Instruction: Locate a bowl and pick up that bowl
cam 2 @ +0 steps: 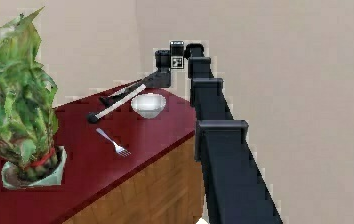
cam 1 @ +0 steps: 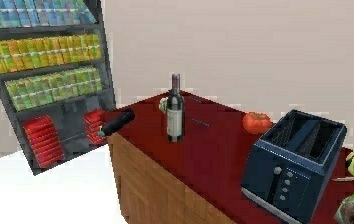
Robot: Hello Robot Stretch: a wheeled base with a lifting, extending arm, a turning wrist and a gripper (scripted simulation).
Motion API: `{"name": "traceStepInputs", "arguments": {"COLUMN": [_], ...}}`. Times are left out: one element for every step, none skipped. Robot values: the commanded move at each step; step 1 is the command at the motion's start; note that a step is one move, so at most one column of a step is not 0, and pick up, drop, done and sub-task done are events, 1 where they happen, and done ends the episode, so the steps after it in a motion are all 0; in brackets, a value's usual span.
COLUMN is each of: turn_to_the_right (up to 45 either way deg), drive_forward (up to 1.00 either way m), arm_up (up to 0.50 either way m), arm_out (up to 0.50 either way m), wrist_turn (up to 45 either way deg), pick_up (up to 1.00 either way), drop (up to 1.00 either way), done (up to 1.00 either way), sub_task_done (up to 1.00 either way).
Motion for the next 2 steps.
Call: {"name": "traceStepInputs", "arguments": {"turn_to_the_right": [0.0, 0.0], "drive_forward": [0.00, 0.00], "arm_up": [0.00, 0.00], "arm_out": [0.00, 0.00], "wrist_turn": [45.0, 24.0], "pick_up": [0.00, 0.00], "drop": [0.00, 0.00], "done": [0.00, 0.00], "sub_task_done": [0.00, 0.00]}}
